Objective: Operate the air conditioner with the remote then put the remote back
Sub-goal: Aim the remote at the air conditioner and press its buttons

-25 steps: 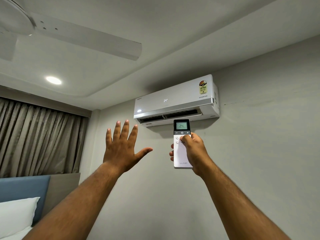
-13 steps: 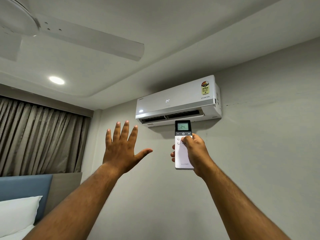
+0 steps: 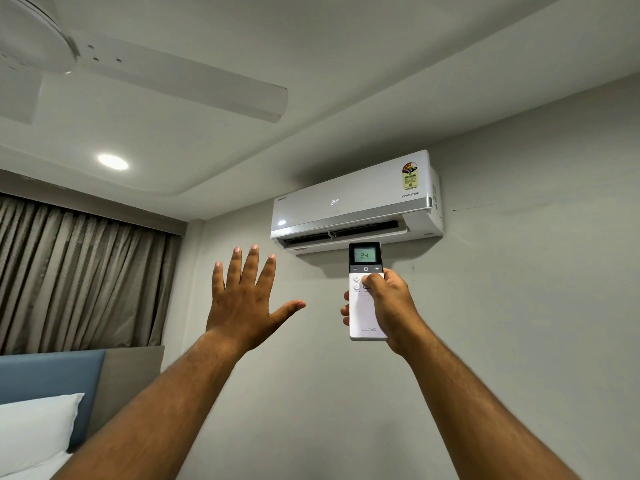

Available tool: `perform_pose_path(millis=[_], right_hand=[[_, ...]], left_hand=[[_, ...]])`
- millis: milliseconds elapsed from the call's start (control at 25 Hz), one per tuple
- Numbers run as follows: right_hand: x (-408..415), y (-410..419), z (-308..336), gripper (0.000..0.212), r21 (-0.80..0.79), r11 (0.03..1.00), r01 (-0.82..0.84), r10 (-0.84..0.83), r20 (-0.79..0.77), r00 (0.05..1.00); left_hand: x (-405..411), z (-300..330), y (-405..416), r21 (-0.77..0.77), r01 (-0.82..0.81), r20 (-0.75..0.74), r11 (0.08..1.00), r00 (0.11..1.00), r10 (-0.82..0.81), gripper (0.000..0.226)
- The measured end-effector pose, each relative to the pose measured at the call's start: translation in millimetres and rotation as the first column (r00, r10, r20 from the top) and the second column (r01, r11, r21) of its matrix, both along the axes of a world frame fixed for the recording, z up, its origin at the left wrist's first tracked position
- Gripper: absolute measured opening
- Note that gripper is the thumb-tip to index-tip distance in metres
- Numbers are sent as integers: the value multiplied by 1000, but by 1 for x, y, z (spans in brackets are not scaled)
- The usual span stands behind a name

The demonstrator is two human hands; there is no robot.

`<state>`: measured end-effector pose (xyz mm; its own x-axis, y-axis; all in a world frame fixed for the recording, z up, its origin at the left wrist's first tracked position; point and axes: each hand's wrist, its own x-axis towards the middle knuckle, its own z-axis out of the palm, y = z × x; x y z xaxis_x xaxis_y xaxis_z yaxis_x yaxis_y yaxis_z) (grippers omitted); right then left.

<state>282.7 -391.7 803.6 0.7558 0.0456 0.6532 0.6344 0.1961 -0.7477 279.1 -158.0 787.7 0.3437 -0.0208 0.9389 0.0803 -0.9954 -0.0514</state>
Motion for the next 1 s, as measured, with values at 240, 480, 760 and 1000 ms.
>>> perform_pose_path(millis=[240,480,760,1000], right_hand=[[2,1,-1,15,-8,1000,6,-6,-9,1000],[6,2,-2,14,-11,1000,14,-14,-16,1000],[9,6,-5,14,2,1000,26,-26,-23,999],[12,17,-8,15,23,999,-25,26,-88,996]], left_hand=[[4,-1,2,-1,-8,-5,1000,1000,8,106],[8,-1,4,3,-4,-1,1000,1000,4,105],[11,-4,8,1,-9,-7,1000,1000,9,105],[12,-7,15,-14,-11,-27,1000,1000,11,105]])
